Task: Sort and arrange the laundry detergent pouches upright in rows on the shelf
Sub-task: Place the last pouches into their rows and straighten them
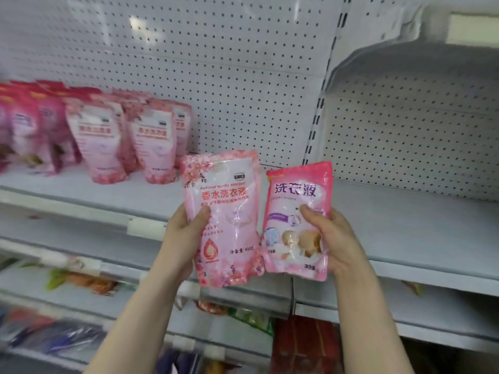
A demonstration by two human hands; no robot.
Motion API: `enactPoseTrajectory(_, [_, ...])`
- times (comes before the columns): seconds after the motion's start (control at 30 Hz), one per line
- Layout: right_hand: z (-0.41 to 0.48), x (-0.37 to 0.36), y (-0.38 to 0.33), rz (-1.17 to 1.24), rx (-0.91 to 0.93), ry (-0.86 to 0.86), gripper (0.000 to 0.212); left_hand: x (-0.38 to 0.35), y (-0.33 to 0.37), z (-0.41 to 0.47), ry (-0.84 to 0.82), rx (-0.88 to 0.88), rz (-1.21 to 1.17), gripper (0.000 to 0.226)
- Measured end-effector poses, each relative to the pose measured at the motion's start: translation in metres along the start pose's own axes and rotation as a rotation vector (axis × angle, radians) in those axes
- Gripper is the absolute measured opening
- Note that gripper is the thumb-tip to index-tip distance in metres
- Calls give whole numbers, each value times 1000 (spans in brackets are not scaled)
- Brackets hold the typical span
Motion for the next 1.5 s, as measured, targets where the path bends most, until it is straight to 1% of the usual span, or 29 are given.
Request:
enactPoseTrajectory(0.17, [1,-97,43,37,-6,-6,30,115,17,-44,95,28,-23,17])
enactPoseTrajectory(0.27, [8,-152,62,40,7,-29,29,175,28,-65,137,39,4,19])
enactPoseTrajectory(0.33, [14,-187,77,47,8,-43,33,212,34,-78,192,36,10,22])
enactPoseTrajectory(0.43, [21,-235,97,46,2,-86,38,259,39,-93,253,40,20,28])
enactPoseTrajectory(0.6, [42,-294,115,38,-9,-139,39,317,45,-107,311,14,-30,27])
enactPoseTrajectory(0.8, [87,-355,125,19,51,-195,36,384,58,-97,391,-21,-70,24])
enactPoseTrajectory(0.93, [123,-398,128,-11,106,-237,37,432,73,-80,455,-68,-38,20])
enactPoseTrajectory(1.03, [159,-445,125,-56,166,-295,36,473,96,-60,495,-120,1,22])
enactPoseTrajectory(1.17, [205,-511,122,-139,218,-376,28,525,120,-41,554,-168,-7,29])
enactPoseTrajectory(1.23, [234,-543,122,-207,256,-372,32,547,130,-34,576,-187,-10,28])
enactPoseTrajectory(1.27, [245,-560,121,-249,286,-358,37,557,134,-30,575,-192,0,26])
enactPoseTrajectory(1.37, [279,-603,124,-352,334,-310,66,585,143,-18,550,-194,28,25])
enactPoseTrajectory(1.4, [290,-611,128,-358,334,-294,71,593,145,-14,537,-196,25,26])
enactPoseTrajectory(1.43, [295,-618,131,-367,334,-269,70,603,146,-10,526,-193,21,26])
enactPoseTrajectory(1.47, [297,-621,132,-369,336,-229,64,611,147,-6,512,-180,24,26])
enactPoseTrajectory(1.5, [296,-623,133,-368,361,-187,53,620,147,-2,494,-161,33,26])
Point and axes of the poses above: each hand's wrist, its own z-axis towards the middle knuckle, its own x-axis out of the back of the hand, y = z × x, the point moved 8 cm from there along z, towards the middle knuckle, and after that the axes turned 14 degrees about -y, right-handed, at the moved point
